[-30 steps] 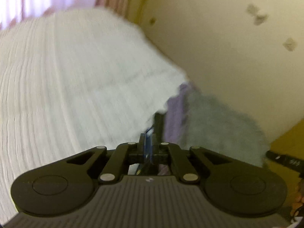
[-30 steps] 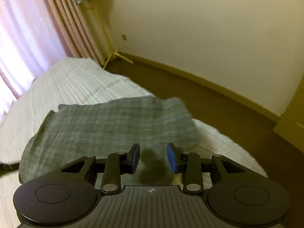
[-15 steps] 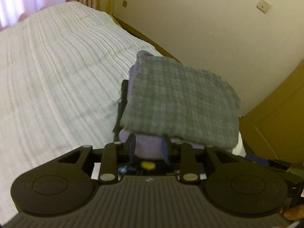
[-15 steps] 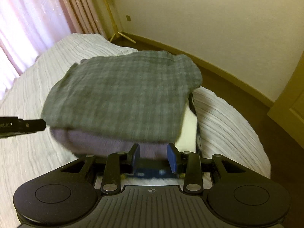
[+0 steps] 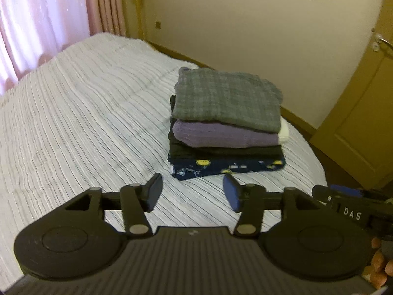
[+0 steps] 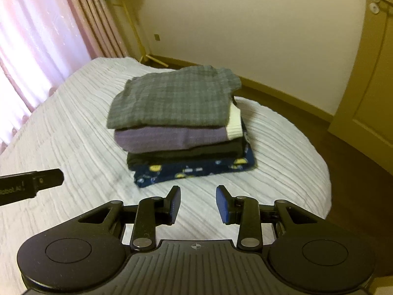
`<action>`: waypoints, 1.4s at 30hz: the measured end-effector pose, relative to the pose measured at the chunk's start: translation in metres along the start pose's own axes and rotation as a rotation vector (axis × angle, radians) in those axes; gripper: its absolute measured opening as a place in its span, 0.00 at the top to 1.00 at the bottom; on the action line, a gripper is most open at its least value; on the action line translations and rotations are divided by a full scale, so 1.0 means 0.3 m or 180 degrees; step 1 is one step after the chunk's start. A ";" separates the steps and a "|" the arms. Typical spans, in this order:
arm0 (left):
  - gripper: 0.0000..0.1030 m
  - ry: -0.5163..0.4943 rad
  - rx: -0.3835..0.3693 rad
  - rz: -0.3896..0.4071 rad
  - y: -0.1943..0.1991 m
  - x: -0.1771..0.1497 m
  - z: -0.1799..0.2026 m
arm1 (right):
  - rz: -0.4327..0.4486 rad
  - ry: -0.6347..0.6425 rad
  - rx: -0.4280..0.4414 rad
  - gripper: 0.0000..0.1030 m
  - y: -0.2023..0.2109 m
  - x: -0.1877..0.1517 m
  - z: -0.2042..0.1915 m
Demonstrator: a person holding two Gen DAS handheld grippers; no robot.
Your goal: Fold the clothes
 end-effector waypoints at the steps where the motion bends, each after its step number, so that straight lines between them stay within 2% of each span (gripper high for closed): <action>1: 0.43 -0.0016 0.0015 0.0023 0.026 -0.016 0.003 | 0.0024 -0.0014 -0.0007 0.65 0.036 -0.019 -0.007; 8: 0.41 -0.0091 0.0120 0.0181 0.167 -0.104 0.029 | 0.0165 0.0177 -0.0226 0.65 0.205 -0.134 -0.026; 14: 0.38 -0.0146 0.0138 0.0240 0.264 -0.168 0.057 | 0.0384 0.0431 -0.0425 0.65 0.319 -0.188 -0.049; 17: 0.38 -0.0170 0.0205 0.0296 0.302 -0.186 0.063 | 0.0459 0.0458 -0.0408 0.65 0.360 -0.204 -0.063; 22: 0.38 -0.0095 0.0231 0.0253 0.317 -0.205 0.055 | 0.0461 0.0337 -0.0143 0.65 0.393 -0.213 -0.081; 31: 0.38 0.0058 0.0252 0.0037 0.283 -0.245 0.067 | 0.0090 0.0108 0.0029 0.65 0.351 -0.219 -0.060; 42: 0.38 0.0150 0.0225 -0.0137 0.179 -0.253 0.129 | -0.0267 0.0127 0.0002 0.65 0.279 -0.235 0.012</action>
Point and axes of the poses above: each gripper's, at about its wrist camera, not at the fingertips, and y roughly against the way its jaws point, z to its right, x to its top, the point moved 10 cm from there along -y, roughly the way its jaws point, and after that the axes turned 2 degrees about x, right-handed, at the moved point
